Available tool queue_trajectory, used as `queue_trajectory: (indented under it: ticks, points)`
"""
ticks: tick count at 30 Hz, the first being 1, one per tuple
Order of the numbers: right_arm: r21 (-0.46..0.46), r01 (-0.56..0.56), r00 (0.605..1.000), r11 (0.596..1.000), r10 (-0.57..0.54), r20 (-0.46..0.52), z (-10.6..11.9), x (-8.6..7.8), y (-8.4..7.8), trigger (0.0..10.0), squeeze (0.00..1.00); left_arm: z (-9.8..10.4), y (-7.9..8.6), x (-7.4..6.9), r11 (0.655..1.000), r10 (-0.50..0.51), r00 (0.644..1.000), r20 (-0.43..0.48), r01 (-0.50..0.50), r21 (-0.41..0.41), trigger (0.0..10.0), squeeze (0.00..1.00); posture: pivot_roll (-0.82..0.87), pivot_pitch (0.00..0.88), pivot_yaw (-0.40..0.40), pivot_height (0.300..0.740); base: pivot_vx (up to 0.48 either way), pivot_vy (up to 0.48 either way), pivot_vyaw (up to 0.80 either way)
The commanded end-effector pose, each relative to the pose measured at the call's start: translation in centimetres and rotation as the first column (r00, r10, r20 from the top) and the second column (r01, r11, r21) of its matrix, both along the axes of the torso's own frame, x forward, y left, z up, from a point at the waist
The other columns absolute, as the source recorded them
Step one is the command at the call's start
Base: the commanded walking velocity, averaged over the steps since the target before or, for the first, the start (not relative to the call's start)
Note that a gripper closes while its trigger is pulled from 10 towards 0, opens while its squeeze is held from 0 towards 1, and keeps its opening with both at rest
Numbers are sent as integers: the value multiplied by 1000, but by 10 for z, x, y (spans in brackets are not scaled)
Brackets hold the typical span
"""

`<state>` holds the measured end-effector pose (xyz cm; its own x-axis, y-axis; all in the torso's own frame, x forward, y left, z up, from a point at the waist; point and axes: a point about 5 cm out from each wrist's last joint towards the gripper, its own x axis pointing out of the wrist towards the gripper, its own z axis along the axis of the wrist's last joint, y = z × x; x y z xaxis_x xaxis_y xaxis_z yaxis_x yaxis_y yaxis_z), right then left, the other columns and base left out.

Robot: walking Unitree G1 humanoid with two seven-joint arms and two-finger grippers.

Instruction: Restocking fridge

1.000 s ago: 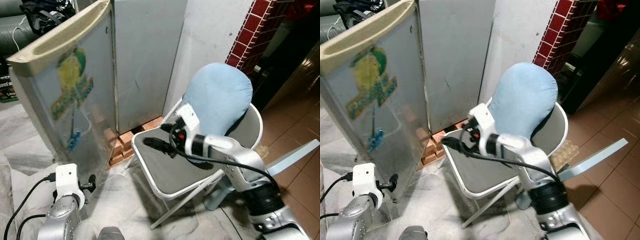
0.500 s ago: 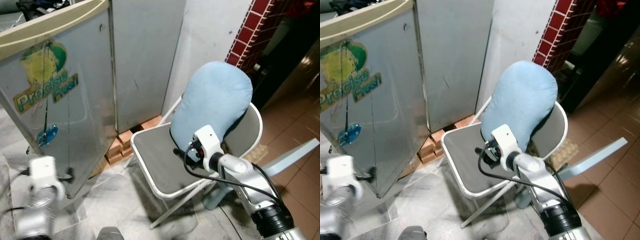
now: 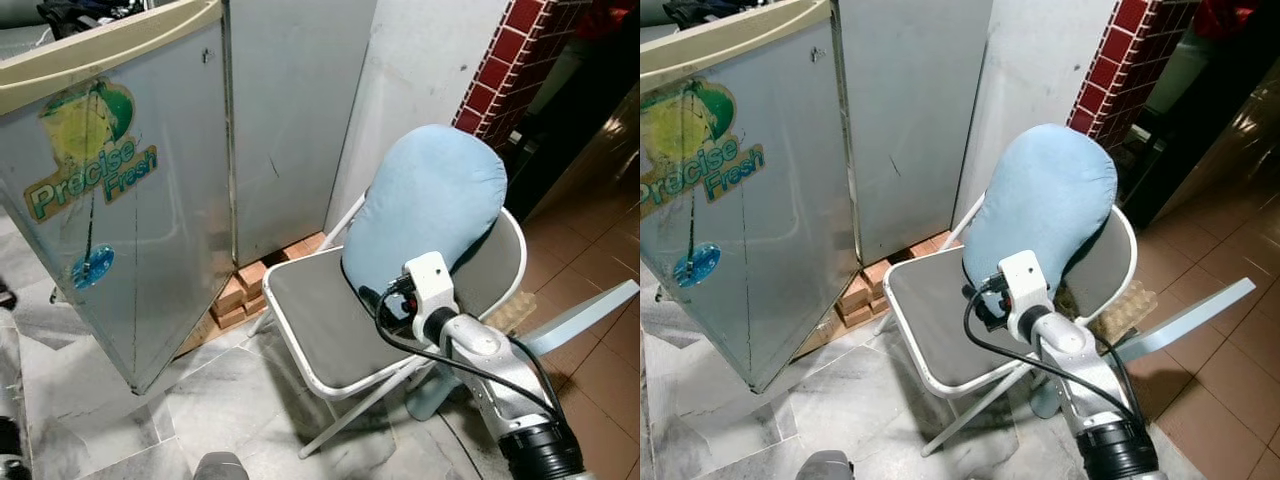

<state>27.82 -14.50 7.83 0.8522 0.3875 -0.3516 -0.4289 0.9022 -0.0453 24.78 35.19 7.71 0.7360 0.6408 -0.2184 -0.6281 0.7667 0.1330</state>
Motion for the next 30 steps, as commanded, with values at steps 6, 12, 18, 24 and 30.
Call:
queue_trajectory:
  ticks: [6, 12, 18, 24, 30]
  points:
    - [35, 38, 999, 999, -39, 36, 6, 2, -6, 10000, 0, -19, -55, 2, 989, -142, 990, 11, 142, -35, 10000, 0, 93, 0, -111, 716, 0, 0, 0]
    - [30, 60, 998, 998, -61, 35, 6, 3, -7, 10000, 0, -26, -88, -3, 962, -269, 963, 11, 270, -42, 10000, 0, 99, 0, -113, 716, 0, 0, 0]
    - [37, 72, 997, 997, -73, 39, 5, 6, -5, 10000, 0, -29, -82, -15, 984, -172, 985, -11, 171, -42, 10000, 0, 102, 0, -114, 716, 0, 0, 0]
    - [36, 78, 996, 996, -79, 33, 4, 8, -6, 10000, 0, -29, -74, -20, 991, -127, 992, -19, 126, -54, 10000, 0, 102, 0, -110, 716, 0, 0, 0]
    - [39, 88, 995, 995, -90, 35, 3, 10, -5, 10000, 0, -32, -92, -22, 981, -175, 984, -26, 172, -91, 10000, 0, 108, 0, -110, 716, 0, 0, 0]
